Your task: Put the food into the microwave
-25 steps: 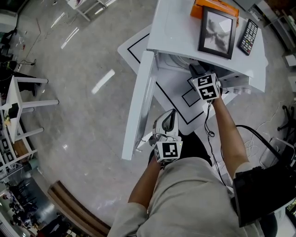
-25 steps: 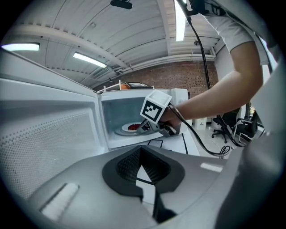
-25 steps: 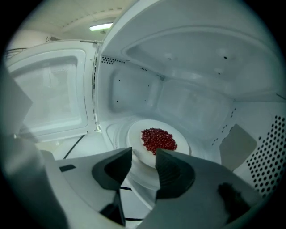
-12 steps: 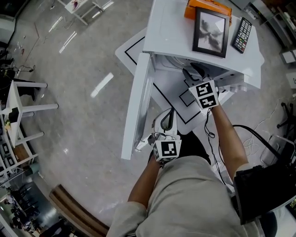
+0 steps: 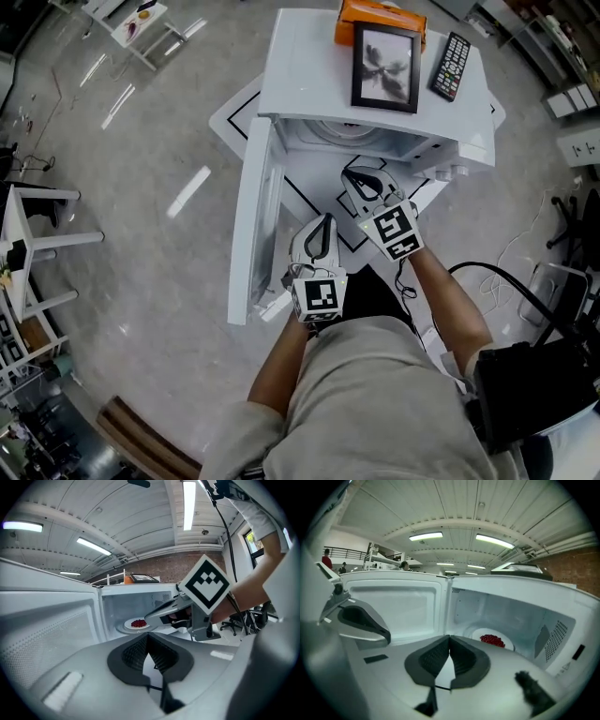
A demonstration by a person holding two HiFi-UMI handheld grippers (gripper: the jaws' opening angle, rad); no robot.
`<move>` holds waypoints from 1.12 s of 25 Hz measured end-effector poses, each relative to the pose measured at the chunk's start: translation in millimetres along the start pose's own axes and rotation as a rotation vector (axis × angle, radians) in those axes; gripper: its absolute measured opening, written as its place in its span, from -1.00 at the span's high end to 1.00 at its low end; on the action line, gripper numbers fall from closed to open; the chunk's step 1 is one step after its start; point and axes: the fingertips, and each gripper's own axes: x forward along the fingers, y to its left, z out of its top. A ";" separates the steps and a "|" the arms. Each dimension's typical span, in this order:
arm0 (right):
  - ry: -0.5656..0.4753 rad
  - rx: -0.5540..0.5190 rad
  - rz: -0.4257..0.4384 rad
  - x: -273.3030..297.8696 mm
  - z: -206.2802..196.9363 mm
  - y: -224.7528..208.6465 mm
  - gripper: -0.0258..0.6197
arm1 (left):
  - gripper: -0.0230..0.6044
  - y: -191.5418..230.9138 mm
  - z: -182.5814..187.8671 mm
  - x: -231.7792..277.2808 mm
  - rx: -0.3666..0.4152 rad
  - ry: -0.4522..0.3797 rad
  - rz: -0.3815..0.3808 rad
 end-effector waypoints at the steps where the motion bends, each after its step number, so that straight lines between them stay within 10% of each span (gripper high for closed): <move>1: -0.008 0.007 0.000 -5.4 1.5 1.4 0.88 | 0.90 0.6 3.2 0.9 -0.002 -0.007 0.000; 28: -0.223 0.126 -0.196 -139.7 41.5 24.6 0.89 | 0.90 -19.8 88.9 -10.6 -0.091 -0.142 -0.122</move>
